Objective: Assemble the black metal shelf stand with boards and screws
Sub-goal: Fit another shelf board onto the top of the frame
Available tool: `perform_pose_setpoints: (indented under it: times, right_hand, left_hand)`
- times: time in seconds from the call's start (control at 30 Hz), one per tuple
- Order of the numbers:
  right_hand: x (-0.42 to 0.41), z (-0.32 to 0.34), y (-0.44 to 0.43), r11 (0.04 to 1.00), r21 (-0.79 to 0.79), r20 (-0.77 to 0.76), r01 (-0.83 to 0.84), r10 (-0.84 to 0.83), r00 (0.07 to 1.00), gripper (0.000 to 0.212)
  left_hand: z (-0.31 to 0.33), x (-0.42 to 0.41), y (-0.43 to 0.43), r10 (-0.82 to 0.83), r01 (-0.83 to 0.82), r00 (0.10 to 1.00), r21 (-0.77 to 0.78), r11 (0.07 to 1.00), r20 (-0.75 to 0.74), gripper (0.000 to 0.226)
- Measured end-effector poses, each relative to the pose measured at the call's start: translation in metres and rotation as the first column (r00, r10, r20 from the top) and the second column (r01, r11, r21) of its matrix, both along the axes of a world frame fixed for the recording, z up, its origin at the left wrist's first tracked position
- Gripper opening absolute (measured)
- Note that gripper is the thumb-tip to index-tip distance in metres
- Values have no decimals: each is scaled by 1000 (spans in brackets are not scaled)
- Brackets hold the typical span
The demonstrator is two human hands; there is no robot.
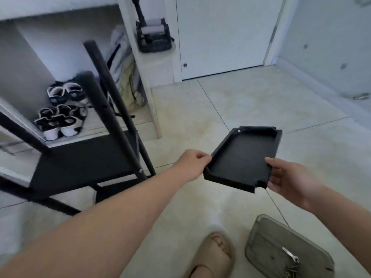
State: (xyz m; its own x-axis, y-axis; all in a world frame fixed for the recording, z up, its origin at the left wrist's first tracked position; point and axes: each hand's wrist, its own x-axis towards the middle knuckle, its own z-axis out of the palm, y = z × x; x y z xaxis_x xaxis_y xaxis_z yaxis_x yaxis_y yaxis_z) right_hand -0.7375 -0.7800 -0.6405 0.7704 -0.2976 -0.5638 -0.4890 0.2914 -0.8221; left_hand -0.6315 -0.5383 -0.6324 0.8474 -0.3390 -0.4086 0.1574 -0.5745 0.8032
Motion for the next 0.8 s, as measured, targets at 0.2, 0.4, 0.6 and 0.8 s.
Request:
perform_pose_setpoints:
  times: [0.2,0.4,0.6,0.8]
  right_hand:
    - [-50,144,74,983,-163,207,86,-51,977,22]
    - [-87,263,164,983,-150,398,108,-40,916,20]
    - [-85,345,245,993,-103,526,52,10,850,21]
    - [-62,376,298,984,-151,613,-92,166,772,31]
  left_hand:
    - [148,-72,79,-449,350,789,294,890,420,67]
    - [229,-137,150,-525,224,471,479,849,709,64]
    - [285,-154,207,-244,-36,157,253,967,957,22]
    - [309,-138,254,76,-182,240,-32,983,968,13]
